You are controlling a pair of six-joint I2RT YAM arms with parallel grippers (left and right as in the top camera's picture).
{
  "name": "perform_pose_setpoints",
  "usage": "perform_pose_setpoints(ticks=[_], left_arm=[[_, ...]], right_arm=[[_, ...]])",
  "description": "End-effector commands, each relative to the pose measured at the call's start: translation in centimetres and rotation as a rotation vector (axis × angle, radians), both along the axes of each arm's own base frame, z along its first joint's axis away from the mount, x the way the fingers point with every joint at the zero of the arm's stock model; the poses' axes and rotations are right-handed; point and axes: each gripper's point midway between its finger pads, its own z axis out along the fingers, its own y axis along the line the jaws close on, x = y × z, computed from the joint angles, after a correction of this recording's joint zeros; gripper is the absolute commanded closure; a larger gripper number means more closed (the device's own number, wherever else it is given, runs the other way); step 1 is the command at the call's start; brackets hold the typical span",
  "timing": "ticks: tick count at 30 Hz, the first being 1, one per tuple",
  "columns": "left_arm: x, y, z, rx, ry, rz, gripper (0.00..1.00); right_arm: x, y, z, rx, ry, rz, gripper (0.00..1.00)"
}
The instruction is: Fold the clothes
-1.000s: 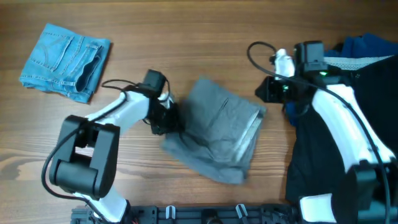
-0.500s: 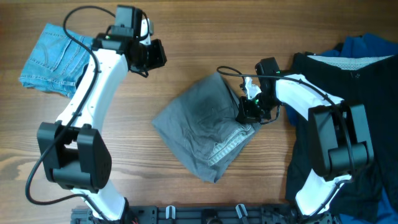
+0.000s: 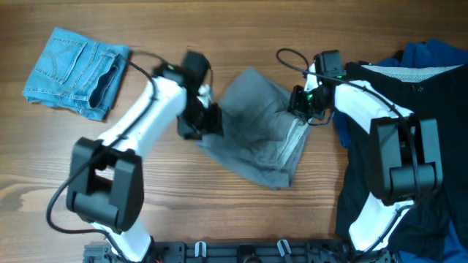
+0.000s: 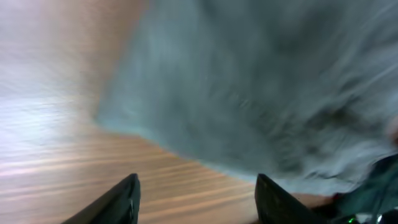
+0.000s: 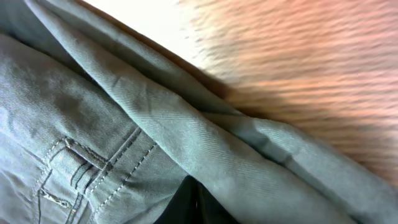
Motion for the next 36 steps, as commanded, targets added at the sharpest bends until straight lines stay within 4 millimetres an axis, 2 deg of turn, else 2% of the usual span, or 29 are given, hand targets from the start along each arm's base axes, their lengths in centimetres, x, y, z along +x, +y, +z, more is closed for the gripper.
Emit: perform_pose_setpoints(ticks=[1, 4, 7, 9, 11, 13, 14, 17, 19, 21, 22, 24, 25, 26, 28, 29, 32, 36], left_arm=[[-3.1, -2.7, -3.1, -0.092, 0.110, 0.130, 0.74], [-3.7, -2.5, -5.6, -0.083, 0.129, 0.247, 0.94], [-2.8, -1.7, -6.9, -0.079, 0.108, 0.348, 0.96], [-1.6, -0.1, -7.4, -0.044, 0.070, 0.402, 0.96], [1.4, 3.4, -7.8, 0.008, -0.019, 0.498, 0.96], [4.9, 6.0, -7.4, -0.034, -0.116, 0.578, 0.96], [7.2, 7.0, -6.7, -0.095, -0.197, 0.578, 0.96], [13.2, 8.9, -2.5, -0.295, -0.418, 0.524, 0.96], [15.0, 9.6, -0.1, -0.336, -0.487, 0.473, 0.96], [15.9, 9.3, 2.0, -0.360, -0.529, 0.382, 0.96], [15.8, 8.9, 3.0, -0.374, -0.527, 0.333, 0.96], [14.7, 7.2, 4.7, -0.429, -0.486, 0.247, 0.89], [14.0, 6.3, 5.1, -0.454, -0.459, 0.217, 0.87], [12.7, 4.8, 5.4, -0.487, -0.414, 0.175, 0.85], [10.7, 2.5, 5.0, -0.497, -0.351, 0.107, 0.82], [9.4, 1.1, 4.6, -0.492, -0.317, 0.059, 0.80], [6.3, -2.4, 3.2, -0.420, -0.248, -0.053, 0.76], [2.9, -5.2, 0.6, -0.320, -0.170, -0.090, 0.76]], right_arm=[[0.2, -1.5, 0.6, -0.074, -0.034, 0.026, 0.92], [0.3, -1.6, 4.6, -0.077, -0.118, 0.047, 0.92], [-0.2, -1.6, 8.8, -0.082, -0.206, 0.080, 0.92], [-0.7, -1.7, 11.0, -0.089, -0.255, 0.108, 0.91], [-1.4, -1.7, 12.5, -0.096, -0.287, 0.134, 0.90], [-1.7, -1.5, 12.6, -0.092, -0.289, 0.160, 0.90], [-1.8, -1.4, 12.4, -0.085, -0.286, 0.175, 0.90], [-1.9, -0.6, 10.7, -0.082, -0.269, 0.204, 0.90], [-2.0, 0.7, 9.6, -0.062, -0.251, 0.246, 0.90], [-2.3, 2.3, 8.4, -0.040, -0.241, 0.311, 0.90], [-2.4, 2.8, 7.4, -0.049, -0.219, 0.324, 0.89], [-3.1, 3.5, 5.0, -0.051, -0.149, 0.343, 0.90], [-3.9, 3.4, 3.5, -0.060, -0.088, 0.340, 0.92], [-5.0, 2.3, 1.6, -0.103, 0.016, 0.282, 0.94], [-7.3, -1.0, -1.7, -0.260, 0.215, 0.114, 0.96], [-8.1, -1.8, -3.2, -0.294, 0.277, 0.094, 0.96], [-9.0, -1.2, -6.3, -0.264, 0.344, 0.132, 0.96], [-9.4, -1.0, -6.9, -0.248, 0.363, 0.144, 0.96]])
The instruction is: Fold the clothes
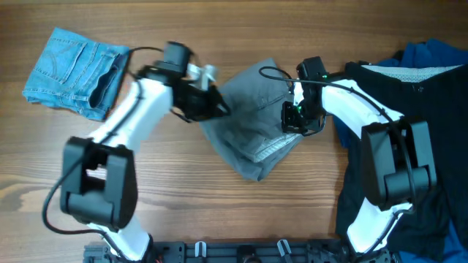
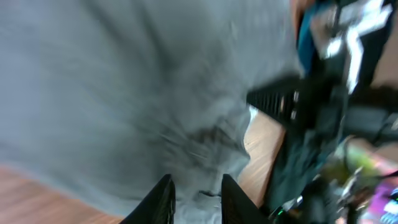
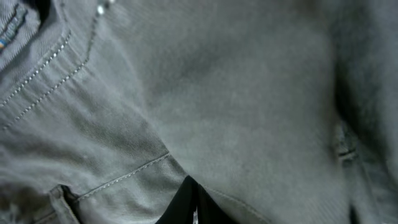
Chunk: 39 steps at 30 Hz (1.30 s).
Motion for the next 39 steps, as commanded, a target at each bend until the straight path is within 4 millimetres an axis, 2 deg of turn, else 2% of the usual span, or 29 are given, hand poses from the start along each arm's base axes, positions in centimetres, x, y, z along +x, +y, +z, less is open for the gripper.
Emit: perform_pose_setpoints(ticks=[1, 3, 6, 9, 10, 12, 15, 18, 19, 20, 22, 26, 28, 30, 33, 35, 37, 38, 39], left_arm=[[-3.2, -2.0, -2.5, 0.101, 0.047, -0.047, 0.77], [-5.3, -1.9, -4.6, 0.182, 0.112, -0.024, 0.83], [-8.0, -0.6, -7.4, 0.279, 0.213, 0.025, 0.91], [-11.3, 2.0, -10.2, 0.377, 0.318, 0.064, 0.96], [-12.2, 3.1, -11.0, 0.412, 0.339, 0.069, 0.96], [-12.6, 4.4, -11.7, 0.459, 0.344, 0.085, 0.96], [-11.0, 6.0, -11.8, 0.469, 0.325, 0.149, 0.96], [-7.4, 7.9, -12.0, 0.416, 0.262, 0.263, 0.95], [-6.1, 8.4, -11.9, 0.392, 0.230, 0.290, 0.95], [-3.9, 8.8, -11.6, 0.326, 0.170, 0.313, 0.95], [-0.6, 8.7, -10.2, 0.174, 0.083, 0.346, 0.95], [4.3, 8.7, -7.8, 0.037, -0.094, 0.381, 0.94], [5.9, 8.1, -6.5, 0.000, -0.164, 0.373, 0.92], [6.3, 7.4, -5.7, -0.008, -0.173, 0.355, 0.92], [4.7, 5.8, -4.9, -0.047, -0.132, 0.253, 0.91], [3.6, 4.8, -3.3, -0.107, -0.104, 0.193, 0.83], [2.5, 4.6, -2.5, -0.109, -0.061, 0.182, 0.77], [1.4, 4.3, -2.5, -0.099, -0.032, 0.162, 0.63], [0.4, 3.9, -2.7, -0.091, 0.005, 0.149, 0.58]], right_arm=[[-3.0, -2.8, -6.4, -0.159, 0.140, -0.004, 0.96], [-3.1, -2.9, -6.0, -0.158, 0.139, -0.002, 0.96], [-2.8, -2.7, -4.7, -0.147, 0.112, 0.020, 0.96], [-2.0, -2.5, -1.5, -0.125, 0.030, 0.069, 0.94], [-1.7, -2.2, 0.1, -0.103, -0.015, 0.094, 0.94], [-1.2, -1.5, 2.6, -0.055, -0.094, 0.138, 0.93], [0.2, -1.0, 6.2, -0.023, -0.235, 0.167, 0.91], [1.0, 0.3, 8.3, 0.052, -0.332, 0.225, 0.90], [1.1, 0.6, 8.4, 0.066, -0.341, 0.235, 0.90], [1.2, 0.6, 8.5, 0.068, -0.346, 0.235, 0.90], [1.4, 0.7, 8.5, 0.068, -0.355, 0.227, 0.90], [2.3, 0.7, 8.8, 0.064, -0.381, 0.195, 0.90], [2.5, 0.5, 8.8, 0.056, -0.386, 0.179, 0.90], [2.7, 0.2, 8.7, 0.032, -0.389, 0.174, 0.90], [2.6, -0.3, 8.4, 0.002, -0.383, 0.170, 0.89], [2.3, -0.4, 8.3, -0.001, -0.368, 0.170, 0.84], [2.1, -0.5, 8.3, -0.002, -0.362, 0.171, 0.75], [2.1, -0.5, 8.3, -0.002, -0.360, 0.171, 0.69], [2.1, -0.5, 8.2, -0.005, -0.360, 0.170, 0.68]])
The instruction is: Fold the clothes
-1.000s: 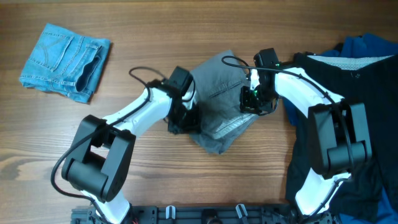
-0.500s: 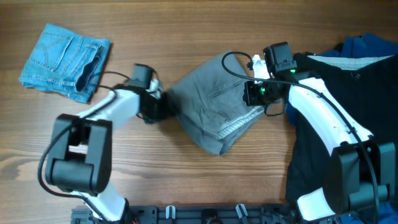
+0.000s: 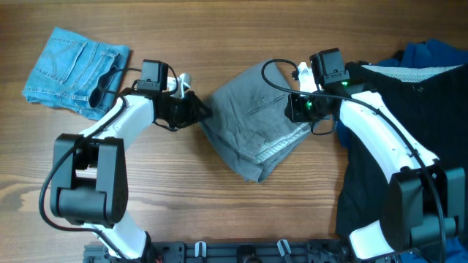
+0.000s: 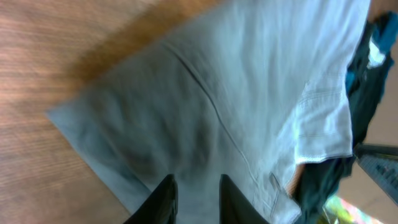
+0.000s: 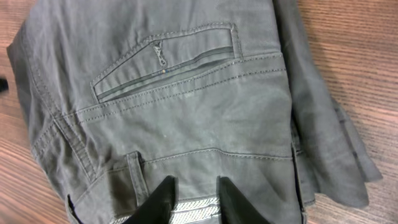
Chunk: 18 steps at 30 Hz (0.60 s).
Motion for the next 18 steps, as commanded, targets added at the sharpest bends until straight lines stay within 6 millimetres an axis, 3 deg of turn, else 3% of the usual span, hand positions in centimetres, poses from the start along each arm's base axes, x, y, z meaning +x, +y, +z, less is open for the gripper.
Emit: perform_pose_setpoints(ticks=[1, 2, 3, 5, 7, 9, 14, 16, 18], left_arm=[[-2.3, -2.1, 1.9, -0.045, 0.022, -0.103, 0.47], [-3.3, -2.8, 1.6, -0.040, 0.057, -0.125, 0.39], [-4.1, -3.4, 1.5, -0.036, 0.078, -0.146, 0.41], [-5.5, -5.1, 1.4, -0.032, 0.088, -0.203, 0.63], [-6.8, -7.3, 1.1, -0.028, 0.100, -0.256, 0.77], [-8.0, -8.4, -0.2, 0.025, 0.228, -0.167, 0.94], [-10.6, -9.1, -5.0, 0.114, 0.473, -0.011, 0.96], [-11.1, -8.1, -7.2, 0.141, 0.542, 0.018, 0.96], [-10.1, -6.4, -8.0, 0.147, 0.553, 0.065, 0.96]], right_arm=[[0.1, -0.4, -0.1, -0.021, -0.001, -0.015, 0.67], [0.1, -0.4, -0.1, -0.020, 0.000, -0.015, 0.67], [0.0, -0.4, -0.1, -0.021, 0.001, -0.015, 0.67], [0.1, -0.4, -0.1, -0.020, 0.000, -0.016, 0.67], [0.0, -0.4, -0.1, -0.021, 0.001, -0.015, 0.66], [0.0, -0.5, -0.1, -0.022, 0.004, -0.015, 0.65], [-0.3, -0.5, -0.2, -0.024, 0.017, -0.015, 0.65], [-0.4, -0.5, -0.3, -0.025, 0.020, -0.015, 0.65], [-0.5, -0.6, -0.3, -0.026, 0.024, -0.014, 0.65]])
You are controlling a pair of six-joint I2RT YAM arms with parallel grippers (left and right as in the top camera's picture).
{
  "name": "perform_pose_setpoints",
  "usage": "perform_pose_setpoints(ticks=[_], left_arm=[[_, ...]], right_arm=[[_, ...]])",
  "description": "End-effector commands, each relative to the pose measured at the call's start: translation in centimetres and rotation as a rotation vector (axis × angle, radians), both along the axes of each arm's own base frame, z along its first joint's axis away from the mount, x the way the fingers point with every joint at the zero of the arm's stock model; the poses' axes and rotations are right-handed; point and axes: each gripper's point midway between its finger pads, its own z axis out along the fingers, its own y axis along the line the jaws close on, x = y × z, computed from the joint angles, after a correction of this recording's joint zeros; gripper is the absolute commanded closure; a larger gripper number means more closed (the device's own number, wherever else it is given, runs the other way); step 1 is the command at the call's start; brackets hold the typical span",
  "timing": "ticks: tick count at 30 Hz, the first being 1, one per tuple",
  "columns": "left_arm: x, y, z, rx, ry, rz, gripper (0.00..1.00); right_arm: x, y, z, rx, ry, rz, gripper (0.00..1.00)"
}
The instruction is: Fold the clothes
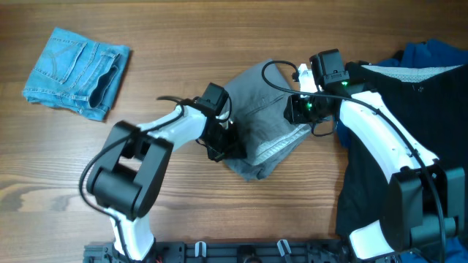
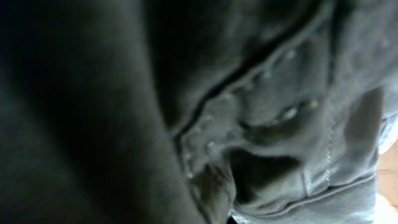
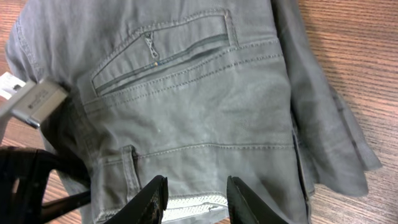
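Note:
Grey shorts (image 1: 257, 117) lie folded in a rough bundle mid-table, back pocket up (image 3: 168, 46). My left gripper (image 1: 221, 144) is pushed into the bundle's lower left edge. Dark grey cloth (image 2: 280, 93) fills the left wrist view and hides its fingers. My right gripper (image 3: 198, 204) hangs open just above the shorts' waistband side (image 1: 296, 109), nothing between its fingers. The left gripper's black body (image 3: 31, 180) shows at the left of the right wrist view.
Folded blue denim shorts (image 1: 77, 62) lie at the far left back. A heap of dark clothes (image 1: 395, 161) with a blue garment (image 1: 435, 55) covers the table's right side. Bare wood (image 1: 219, 36) lies behind and in front of the grey shorts.
My left gripper was off the shorts' upper left edge; now it is dug into their lower left edge. The right gripper's fingers stand wider apart, in about the same place.
The shorts lay spread wider, my left gripper open at their left edge and the right pressed onto their right side. Then they were a tighter bundle with both grippers on them. Both grippers then stood off the cloth. Now the left is in it again.

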Motion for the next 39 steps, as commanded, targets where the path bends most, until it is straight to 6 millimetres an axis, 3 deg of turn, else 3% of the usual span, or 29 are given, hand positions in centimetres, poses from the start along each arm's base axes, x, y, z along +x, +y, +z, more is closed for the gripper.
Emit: perform_pose_setpoints(ticks=[1, 5, 6, 9, 11, 15, 20, 23, 26, 30, 34, 36, 39], left_arm=[[1.1, 4.6, -3.6, 0.141, 0.075, 0.140, 0.96], [7.1, 10.7, -2.9, 0.170, -0.083, 0.224, 0.96], [9.4, 11.8, -2.1, 0.144, -0.170, 0.216, 0.96], [13.8, 12.4, 0.8, 0.084, -0.362, 0.146, 0.96], [15.0, 11.8, 2.3, 0.098, -0.433, 0.060, 0.96], [14.1, 11.6, 3.6, 0.166, -0.411, -0.030, 0.94], [14.6, 9.9, 9.8, 0.094, -0.560, -0.072, 0.92], [16.9, 10.2, 12.4, 0.129, -0.672, 0.013, 0.89], [18.6, 10.4, 11.4, 0.207, -0.713, 0.043, 0.86], [19.5, 7.1, 7.5, 0.187, -0.708, -0.006, 0.82], [17.4, 5.2, 3.1, 0.204, -0.600, -0.078, 0.85], [16.0, 5.5, 1.7, 0.259, -0.545, -0.106, 0.93], [13.3, 7.1, 0.3, 0.389, -0.446, -0.157, 0.95]], right_arm=[[-0.1, -0.4, -0.1, -0.017, 0.005, -0.010, 0.65], [0.1, -0.3, 0.0, -0.014, -0.005, -0.010, 0.62], [0.4, -0.2, 0.0, -0.011, -0.015, -0.010, 0.61], [1.3, 0.6, 0.2, 0.031, -0.046, 0.002, 0.57], [2.4, 1.7, 0.7, 0.088, -0.096, 0.028, 0.57], [4.6, 2.2, 1.8, 0.113, -0.200, 0.024, 0.58], [4.3, 2.1, 1.7, 0.110, -0.183, 0.022, 0.59], [3.9, 2.0, 1.4, 0.105, -0.163, 0.021, 0.59], [3.7, 2.0, 1.3, 0.103, -0.153, 0.021, 0.59], [3.4, 1.9, 1.2, 0.101, -0.142, 0.021, 0.59], [3.1, 1.8, 1.0, 0.096, -0.126, 0.020, 0.59], [2.9, 1.8, 0.9, 0.094, -0.118, 0.020, 0.59], [2.6, 1.6, 0.7, 0.082, -0.104, 0.023, 0.59]])
